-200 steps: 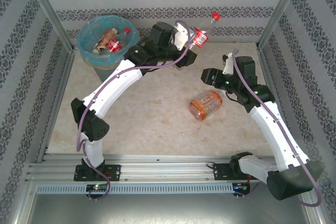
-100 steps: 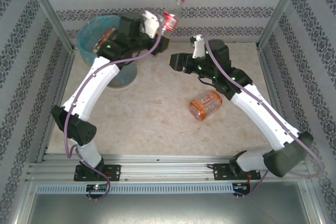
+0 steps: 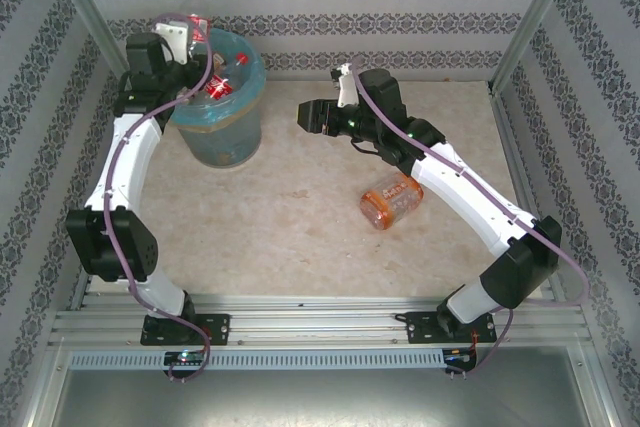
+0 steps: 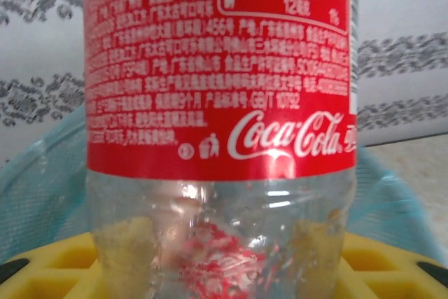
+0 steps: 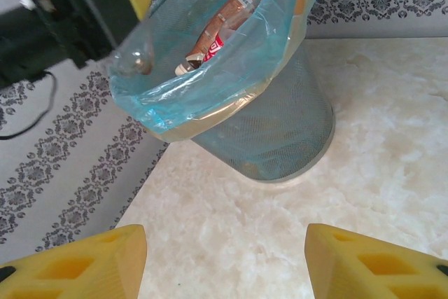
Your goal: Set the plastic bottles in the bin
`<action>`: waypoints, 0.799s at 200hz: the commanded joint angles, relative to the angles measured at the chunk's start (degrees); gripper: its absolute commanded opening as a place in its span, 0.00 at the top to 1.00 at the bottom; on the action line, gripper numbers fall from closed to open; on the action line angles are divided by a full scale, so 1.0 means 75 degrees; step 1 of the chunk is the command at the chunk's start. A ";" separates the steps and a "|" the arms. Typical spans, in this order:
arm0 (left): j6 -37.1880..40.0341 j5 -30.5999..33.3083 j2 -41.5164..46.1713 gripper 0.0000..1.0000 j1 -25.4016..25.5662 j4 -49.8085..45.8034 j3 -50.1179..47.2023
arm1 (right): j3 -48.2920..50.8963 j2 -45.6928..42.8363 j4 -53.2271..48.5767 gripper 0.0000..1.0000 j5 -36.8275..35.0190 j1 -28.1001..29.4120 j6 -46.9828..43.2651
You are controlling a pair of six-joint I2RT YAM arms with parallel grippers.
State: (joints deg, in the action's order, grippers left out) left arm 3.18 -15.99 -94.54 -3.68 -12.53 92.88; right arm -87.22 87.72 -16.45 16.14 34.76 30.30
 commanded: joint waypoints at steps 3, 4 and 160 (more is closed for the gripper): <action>-0.0352 -0.0068 -0.0033 0.38 -0.0135 0.1905 -0.0589 | -0.0126 -0.0010 0.0095 0.37 0.0049 0.0087 0.0105; -0.0370 -0.0064 -0.0036 0.38 -0.0139 0.1929 -0.0610 | -0.0125 -0.0011 0.0095 0.37 0.0050 0.0087 0.0100; -0.0328 0.0493 -0.1867 0.32 -0.0297 -0.1759 0.2382 | 0.0004 0.0129 0.0107 0.36 0.0025 0.0169 0.0185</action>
State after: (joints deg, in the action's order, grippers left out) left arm 0.73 -11.73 -102.63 -5.02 -10.33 100.55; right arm -87.20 87.81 -16.43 16.12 35.51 30.81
